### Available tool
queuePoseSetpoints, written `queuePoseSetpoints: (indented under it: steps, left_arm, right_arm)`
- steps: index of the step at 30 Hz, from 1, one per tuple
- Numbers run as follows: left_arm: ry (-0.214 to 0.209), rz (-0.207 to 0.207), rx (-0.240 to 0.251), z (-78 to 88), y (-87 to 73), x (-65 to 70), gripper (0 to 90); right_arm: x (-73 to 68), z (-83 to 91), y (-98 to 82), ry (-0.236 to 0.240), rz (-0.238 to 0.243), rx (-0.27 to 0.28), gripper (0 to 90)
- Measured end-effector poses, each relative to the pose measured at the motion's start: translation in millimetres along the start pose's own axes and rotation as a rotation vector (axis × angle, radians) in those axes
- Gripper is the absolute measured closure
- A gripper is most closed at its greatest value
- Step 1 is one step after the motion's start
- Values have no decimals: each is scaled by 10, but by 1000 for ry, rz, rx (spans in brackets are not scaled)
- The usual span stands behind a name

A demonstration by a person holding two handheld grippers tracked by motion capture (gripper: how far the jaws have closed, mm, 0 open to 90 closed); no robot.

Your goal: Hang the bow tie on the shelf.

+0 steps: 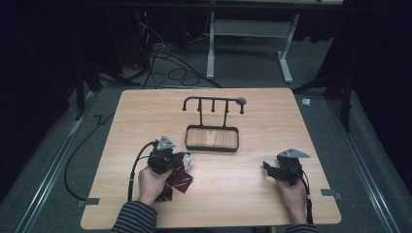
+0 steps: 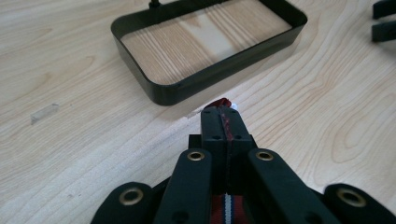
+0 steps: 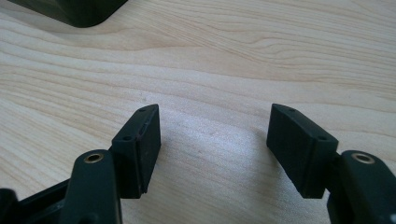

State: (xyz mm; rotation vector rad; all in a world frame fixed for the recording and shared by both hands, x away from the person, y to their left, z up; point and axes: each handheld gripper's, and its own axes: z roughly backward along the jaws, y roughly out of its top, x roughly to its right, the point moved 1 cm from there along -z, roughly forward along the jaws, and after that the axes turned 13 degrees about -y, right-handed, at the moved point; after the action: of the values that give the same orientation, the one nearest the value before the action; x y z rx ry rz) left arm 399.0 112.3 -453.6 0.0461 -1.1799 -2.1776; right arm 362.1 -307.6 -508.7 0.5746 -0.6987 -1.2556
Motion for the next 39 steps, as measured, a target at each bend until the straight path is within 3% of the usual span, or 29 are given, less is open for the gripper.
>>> queuePoseSetpoints:
  steps: [8,16,33,39]
  left_arm:
    - [5,-26,63,251,143,104,900]
    - [9,-40,102,396,242,164,900]
    - [-47,-70,179,468,477,248,900]
    - [-48,-80,183,492,541,259,900]
  right_arm:
    - [0,2,0,3,1,-1,361]
    - [-4,3,1,3,5,-3,360]
    - [-4,1,0,0,8,0,361]
    - [-5,1,0,0,7,-1,361]
